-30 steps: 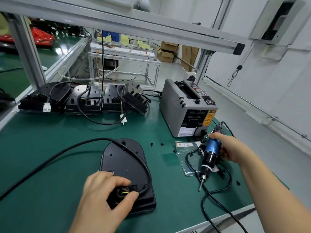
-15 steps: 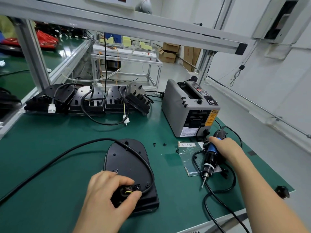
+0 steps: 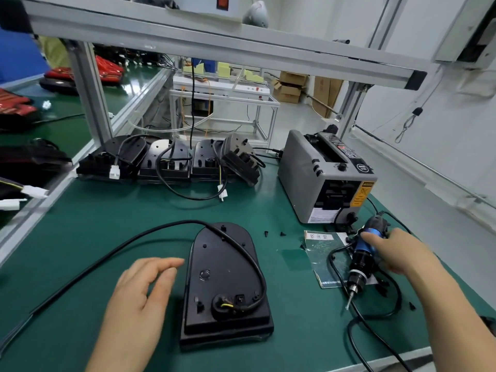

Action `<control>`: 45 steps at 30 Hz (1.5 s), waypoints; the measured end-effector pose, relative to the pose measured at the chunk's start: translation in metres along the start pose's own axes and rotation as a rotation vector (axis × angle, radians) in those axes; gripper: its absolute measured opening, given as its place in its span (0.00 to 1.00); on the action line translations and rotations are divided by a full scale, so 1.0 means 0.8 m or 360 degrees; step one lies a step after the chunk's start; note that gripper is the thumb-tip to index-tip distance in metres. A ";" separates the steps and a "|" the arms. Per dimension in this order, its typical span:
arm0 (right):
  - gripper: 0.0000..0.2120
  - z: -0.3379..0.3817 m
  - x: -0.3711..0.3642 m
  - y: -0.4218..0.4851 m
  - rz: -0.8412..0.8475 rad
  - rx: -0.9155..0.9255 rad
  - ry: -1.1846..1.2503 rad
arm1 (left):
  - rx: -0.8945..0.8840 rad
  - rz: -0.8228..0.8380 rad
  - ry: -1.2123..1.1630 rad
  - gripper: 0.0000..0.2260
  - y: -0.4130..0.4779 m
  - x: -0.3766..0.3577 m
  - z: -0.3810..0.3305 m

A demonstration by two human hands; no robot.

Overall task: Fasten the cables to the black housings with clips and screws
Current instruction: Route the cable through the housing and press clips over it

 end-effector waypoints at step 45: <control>0.07 0.099 -0.005 0.010 -0.0240 -0.0423 0.1991 | -0.0185 0.0203 0.0187 0.17 -0.038 -0.039 -0.003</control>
Point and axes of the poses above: each hand's wrist, its own y-axis towards the middle knuckle, its own x-axis out of the back of the hand, z = x × y, the point moved 10 cm from there along y, towards the middle knuckle, and after that the axes turned 9 degrees about -z, right-handed, at the moved point
